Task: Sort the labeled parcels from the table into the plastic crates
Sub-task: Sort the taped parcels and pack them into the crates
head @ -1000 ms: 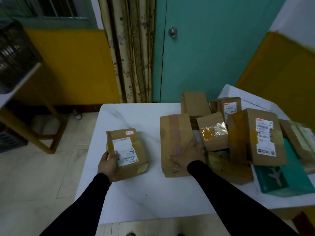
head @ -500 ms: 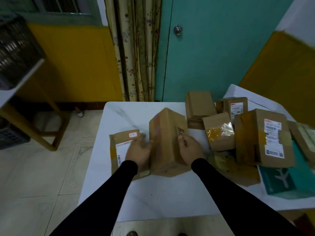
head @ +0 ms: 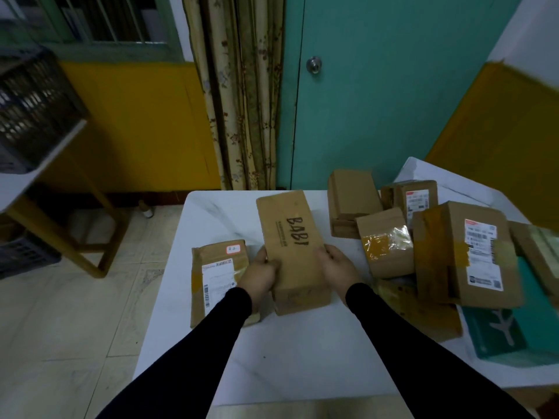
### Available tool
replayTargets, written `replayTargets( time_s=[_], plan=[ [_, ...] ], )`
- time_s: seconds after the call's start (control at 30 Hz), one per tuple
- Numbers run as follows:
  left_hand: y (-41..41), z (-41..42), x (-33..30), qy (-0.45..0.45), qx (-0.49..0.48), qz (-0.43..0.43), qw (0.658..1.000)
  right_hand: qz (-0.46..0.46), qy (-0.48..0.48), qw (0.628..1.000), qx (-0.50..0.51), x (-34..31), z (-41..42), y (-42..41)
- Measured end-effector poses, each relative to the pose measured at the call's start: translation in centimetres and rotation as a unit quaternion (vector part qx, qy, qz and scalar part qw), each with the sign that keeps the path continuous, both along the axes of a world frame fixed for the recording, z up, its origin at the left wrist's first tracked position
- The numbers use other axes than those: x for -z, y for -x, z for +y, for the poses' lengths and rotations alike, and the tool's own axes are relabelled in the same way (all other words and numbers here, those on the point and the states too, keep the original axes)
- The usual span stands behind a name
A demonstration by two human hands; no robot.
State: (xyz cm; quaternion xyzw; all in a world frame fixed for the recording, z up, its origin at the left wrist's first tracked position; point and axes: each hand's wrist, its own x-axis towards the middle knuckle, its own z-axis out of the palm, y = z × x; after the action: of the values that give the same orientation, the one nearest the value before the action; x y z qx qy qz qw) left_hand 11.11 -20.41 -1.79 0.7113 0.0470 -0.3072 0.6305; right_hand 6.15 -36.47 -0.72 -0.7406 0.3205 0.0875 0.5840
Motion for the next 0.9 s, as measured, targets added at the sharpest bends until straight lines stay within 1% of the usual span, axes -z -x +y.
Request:
replayTargets(
  time_s=[0.1, 0.13, 0.2, 0.27, 0.33, 0.37, 0.43, 0.47, 0.5, 0.53, 0.57, 0.6, 0.67, 0.73, 0.8, 0.87, 0.9],
  plan=[
    [-1.6, 0.8, -1.6, 0.055, -0.082, -0.015, 0.995, -0.108, 0.045, 0.993, 0.017, -2.6, -1.3, -0.7],
    [-2.0, 1.2, -2.4, 0.082, -0.110, -0.012, 0.990, -0.149, 0.061, 0.987, 0.010, -3.7, -1.5, -0.8],
    [-2.5, 2.0, -3.6, 0.121, -0.143, -0.004, 0.982, -0.199, 0.112, 0.974, -0.015, -5.5, -2.1, -1.1],
    [-2.4, 2.2, -4.9, 0.151, -0.157, -0.002, 0.976, -0.191, 0.151, 0.970, -0.011, -7.0, -2.7, -1.2],
    [-2.2, 2.0, -5.9, 0.161, -0.158, -0.013, 0.974, -0.114, 0.106, 0.988, 0.012, -7.8, -3.4, -1.2],
    [-1.8, 1.9, -6.4, 0.159, -0.155, -0.029, 0.975, -0.079, 0.057, 0.995, 0.011, -7.7, -3.9, -1.2],
    [-1.3, 1.8, -7.2, 0.139, -0.140, -0.078, 0.977, -0.043, -0.055, 0.998, 0.002, -7.5, -4.6, -1.0],
    [-1.2, 1.6, -7.5, 0.111, -0.125, -0.116, 0.979, -0.064, -0.093, 0.994, -0.002, -7.4, -4.7, -1.1],
    [-1.1, 1.5, -7.7, 0.067, -0.104, -0.158, 0.980, -0.097, -0.101, 0.990, -0.001, -7.7, -4.4, -0.9],
    [-1.1, 1.4, -8.1, 0.016, -0.075, -0.202, 0.976, -0.126, -0.082, 0.989, 0.001, -8.6, -3.8, -0.6],
    [-1.2, 1.3, -8.6, -0.008, -0.048, -0.215, 0.975, -0.154, -0.046, 0.987, 0.003, -9.2, -3.6, -0.5],
    [-1.3, 1.1, -9.1, -0.010, -0.025, -0.205, 0.978, -0.187, -0.016, 0.982, -0.003, -9.7, -3.3, -0.4],
    [-1.1, 0.6, -10.9, 0.054, -0.012, -0.129, 0.990, -0.242, 0.021, 0.970, -0.013, -11.3, -2.4, 0.0],
    [-0.9, 0.3, -12.1, 0.132, -0.015, -0.078, 0.988, -0.275, 0.033, 0.961, -0.023, -12.2, -2.0, 0.3],
    [-0.8, 0.2, -13.0, 0.182, -0.021, -0.076, 0.980, -0.309, 0.026, 0.950, -0.027, -13.1, -1.9, 0.5],
    [-0.6, 0.3, -13.9, 0.235, -0.024, -0.083, 0.968, -0.332, -0.013, 0.943, -0.023, -13.6, -2.0, 0.6],
    [-0.5, 0.4, -14.1, 0.244, -0.019, -0.090, 0.965, -0.339, -0.037, 0.940, -0.018, -13.9, -2.0, 0.6]
  ],
)
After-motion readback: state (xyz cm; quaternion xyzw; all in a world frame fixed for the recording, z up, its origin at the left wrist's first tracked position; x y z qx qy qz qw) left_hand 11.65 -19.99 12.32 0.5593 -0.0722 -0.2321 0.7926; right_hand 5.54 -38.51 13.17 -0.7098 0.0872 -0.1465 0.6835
